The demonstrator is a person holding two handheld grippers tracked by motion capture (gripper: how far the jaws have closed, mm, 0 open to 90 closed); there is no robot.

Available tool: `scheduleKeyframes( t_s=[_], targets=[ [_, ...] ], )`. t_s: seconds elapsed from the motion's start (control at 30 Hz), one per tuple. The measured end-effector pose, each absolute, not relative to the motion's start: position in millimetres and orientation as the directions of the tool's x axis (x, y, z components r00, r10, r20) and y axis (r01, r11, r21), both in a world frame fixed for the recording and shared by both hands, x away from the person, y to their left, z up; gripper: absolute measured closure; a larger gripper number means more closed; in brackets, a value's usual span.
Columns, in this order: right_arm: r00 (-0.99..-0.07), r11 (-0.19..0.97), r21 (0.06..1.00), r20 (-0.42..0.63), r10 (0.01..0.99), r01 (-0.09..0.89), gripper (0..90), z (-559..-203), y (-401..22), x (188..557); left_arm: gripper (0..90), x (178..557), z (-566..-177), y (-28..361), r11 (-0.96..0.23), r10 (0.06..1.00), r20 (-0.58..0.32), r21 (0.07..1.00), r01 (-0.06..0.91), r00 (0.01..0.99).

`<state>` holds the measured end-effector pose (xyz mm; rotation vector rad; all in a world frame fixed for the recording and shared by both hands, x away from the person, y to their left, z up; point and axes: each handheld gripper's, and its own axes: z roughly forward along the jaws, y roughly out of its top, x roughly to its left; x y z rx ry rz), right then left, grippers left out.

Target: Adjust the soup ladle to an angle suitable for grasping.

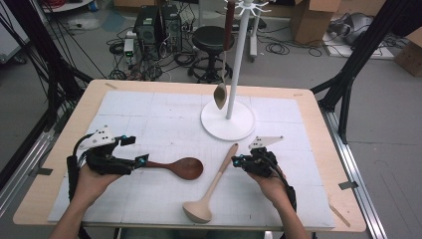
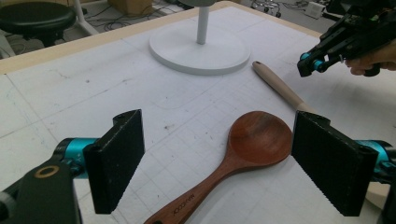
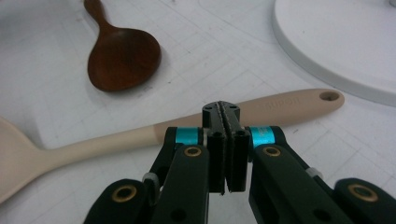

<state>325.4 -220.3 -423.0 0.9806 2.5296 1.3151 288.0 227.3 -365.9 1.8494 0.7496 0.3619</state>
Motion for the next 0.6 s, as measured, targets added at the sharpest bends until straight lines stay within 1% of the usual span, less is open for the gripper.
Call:
scheduleKeyframes(
  t_s=[0.13, 0.37, 0.6],
  targets=[
    [-0.769, 0.426, 0.75, 0.169, 0.616, 0.506, 89.6, -428.1, -218.9, 330.0, 18.4, 288.0, -365.8, 227.4, -0.243, 0.645, -0.099, 0.914, 0.326, 0.758],
    [-0.73, 0.409, 0.734, 0.171, 0.662, 0.543, 89.5, -434.6, -219.9, 337.0, 18.4, 288.2, -365.9, 227.5, -0.24, 0.646, -0.101, 0.914, 0.327, 0.757],
    [-0.72, 0.416, 0.72, 0.166, 0.673, 0.555, 89.6, -440.7, -217.0, 340.9, 18.4, 288.2, -365.7, 227.9, -0.239, 0.646, -0.1, 0.915, 0.325, 0.756]
  ],
)
